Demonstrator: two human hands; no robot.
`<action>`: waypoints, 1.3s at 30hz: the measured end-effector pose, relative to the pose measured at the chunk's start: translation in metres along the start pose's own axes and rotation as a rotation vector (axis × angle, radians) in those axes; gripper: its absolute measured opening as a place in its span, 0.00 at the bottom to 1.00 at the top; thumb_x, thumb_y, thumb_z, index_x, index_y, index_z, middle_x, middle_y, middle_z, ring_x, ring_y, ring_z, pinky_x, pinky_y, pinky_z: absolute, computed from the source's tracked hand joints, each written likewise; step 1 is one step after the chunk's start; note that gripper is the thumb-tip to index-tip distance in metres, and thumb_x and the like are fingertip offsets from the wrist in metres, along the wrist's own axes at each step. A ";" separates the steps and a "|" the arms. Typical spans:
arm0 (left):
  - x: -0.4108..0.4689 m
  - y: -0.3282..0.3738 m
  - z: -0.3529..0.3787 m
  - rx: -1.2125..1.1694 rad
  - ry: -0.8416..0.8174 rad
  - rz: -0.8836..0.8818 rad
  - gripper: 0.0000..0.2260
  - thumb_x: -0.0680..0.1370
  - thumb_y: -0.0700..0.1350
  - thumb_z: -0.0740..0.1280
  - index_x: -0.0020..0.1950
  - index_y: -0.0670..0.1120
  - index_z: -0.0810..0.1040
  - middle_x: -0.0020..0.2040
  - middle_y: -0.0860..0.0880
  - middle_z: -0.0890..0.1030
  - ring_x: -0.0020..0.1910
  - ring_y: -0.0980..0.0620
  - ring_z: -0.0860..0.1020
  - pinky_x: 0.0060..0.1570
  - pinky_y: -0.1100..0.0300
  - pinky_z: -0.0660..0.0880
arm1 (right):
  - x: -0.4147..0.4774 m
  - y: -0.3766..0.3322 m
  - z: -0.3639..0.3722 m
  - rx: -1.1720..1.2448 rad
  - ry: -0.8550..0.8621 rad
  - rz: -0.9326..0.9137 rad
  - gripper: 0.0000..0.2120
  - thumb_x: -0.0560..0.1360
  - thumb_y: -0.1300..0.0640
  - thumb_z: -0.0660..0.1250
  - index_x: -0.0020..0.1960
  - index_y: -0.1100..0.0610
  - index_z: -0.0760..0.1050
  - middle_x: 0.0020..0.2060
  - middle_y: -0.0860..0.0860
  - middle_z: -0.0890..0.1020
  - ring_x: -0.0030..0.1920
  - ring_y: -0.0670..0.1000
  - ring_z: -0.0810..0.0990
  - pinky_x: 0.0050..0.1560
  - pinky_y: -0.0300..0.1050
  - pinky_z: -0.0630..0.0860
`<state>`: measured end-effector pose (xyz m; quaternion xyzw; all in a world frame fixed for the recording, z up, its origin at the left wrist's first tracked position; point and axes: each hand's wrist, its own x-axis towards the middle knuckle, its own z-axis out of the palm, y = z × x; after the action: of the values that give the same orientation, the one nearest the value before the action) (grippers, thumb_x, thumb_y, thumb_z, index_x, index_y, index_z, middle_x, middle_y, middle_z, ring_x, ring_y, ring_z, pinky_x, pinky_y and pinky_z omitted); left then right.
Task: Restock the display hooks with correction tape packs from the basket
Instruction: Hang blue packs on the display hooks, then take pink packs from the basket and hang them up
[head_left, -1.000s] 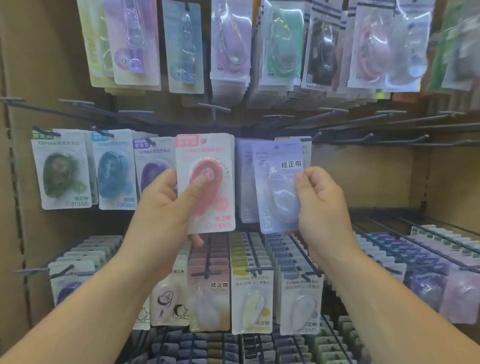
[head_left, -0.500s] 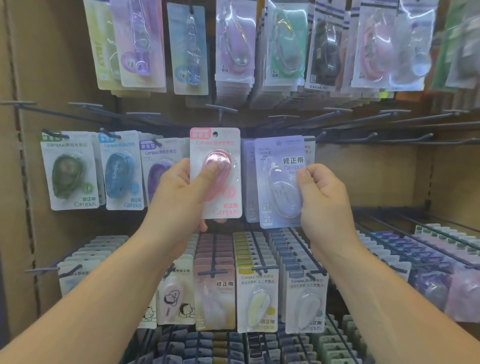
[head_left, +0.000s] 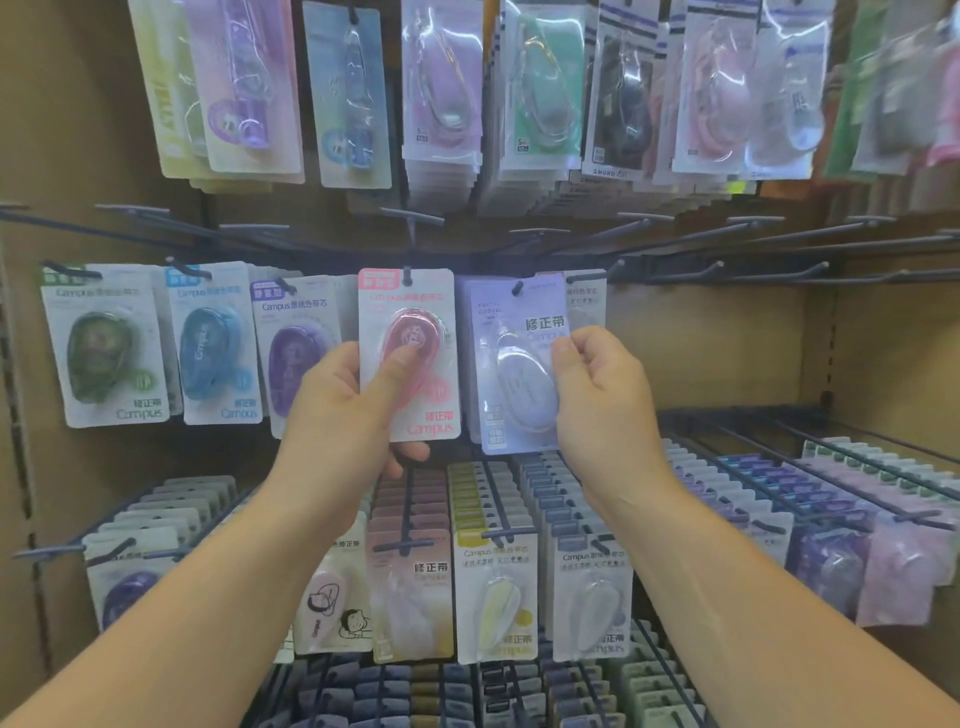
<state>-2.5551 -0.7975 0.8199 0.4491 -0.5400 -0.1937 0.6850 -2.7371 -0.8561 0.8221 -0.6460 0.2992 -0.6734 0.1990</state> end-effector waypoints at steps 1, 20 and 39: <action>0.000 -0.001 0.000 -0.001 0.003 -0.002 0.18 0.80 0.61 0.68 0.57 0.47 0.79 0.41 0.46 0.87 0.29 0.47 0.82 0.23 0.58 0.72 | -0.001 0.000 0.001 -0.005 0.001 -0.001 0.13 0.86 0.54 0.58 0.45 0.57 0.73 0.38 0.47 0.76 0.33 0.35 0.75 0.31 0.29 0.68; 0.001 -0.014 -0.005 0.233 0.044 -0.063 0.18 0.83 0.61 0.65 0.50 0.46 0.81 0.35 0.47 0.86 0.27 0.46 0.81 0.27 0.57 0.72 | 0.015 0.011 0.007 -0.407 -0.016 -0.030 0.15 0.85 0.47 0.59 0.43 0.53 0.71 0.37 0.48 0.77 0.39 0.49 0.74 0.32 0.42 0.63; -0.083 0.000 -0.047 0.780 0.086 0.561 0.16 0.78 0.59 0.70 0.50 0.45 0.79 0.42 0.49 0.80 0.39 0.44 0.77 0.42 0.54 0.70 | -0.080 -0.009 -0.076 -0.618 -0.002 0.188 0.11 0.80 0.42 0.65 0.43 0.47 0.73 0.35 0.48 0.83 0.40 0.52 0.82 0.44 0.51 0.78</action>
<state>-2.5409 -0.7160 0.7727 0.5173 -0.6438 0.2344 0.5129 -2.8048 -0.7861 0.7687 -0.6460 0.5477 -0.5288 0.0551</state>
